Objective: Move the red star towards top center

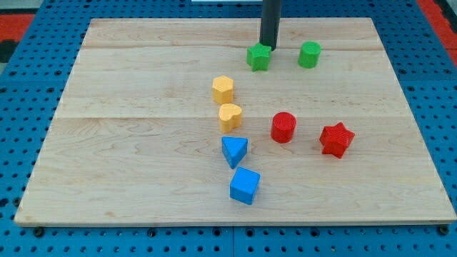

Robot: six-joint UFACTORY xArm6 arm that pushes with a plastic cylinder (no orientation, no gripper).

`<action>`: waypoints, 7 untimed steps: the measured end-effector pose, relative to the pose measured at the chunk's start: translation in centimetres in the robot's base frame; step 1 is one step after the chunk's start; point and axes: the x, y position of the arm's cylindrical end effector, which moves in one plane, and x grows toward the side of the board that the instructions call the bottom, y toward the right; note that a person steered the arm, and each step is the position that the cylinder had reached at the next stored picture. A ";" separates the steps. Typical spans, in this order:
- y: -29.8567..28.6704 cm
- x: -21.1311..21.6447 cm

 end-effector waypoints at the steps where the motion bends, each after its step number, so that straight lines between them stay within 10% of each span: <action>1: 4.2 4.9; 4: 22.6 23.8; 5: 12.9 28.1; 7: 7.7 22.9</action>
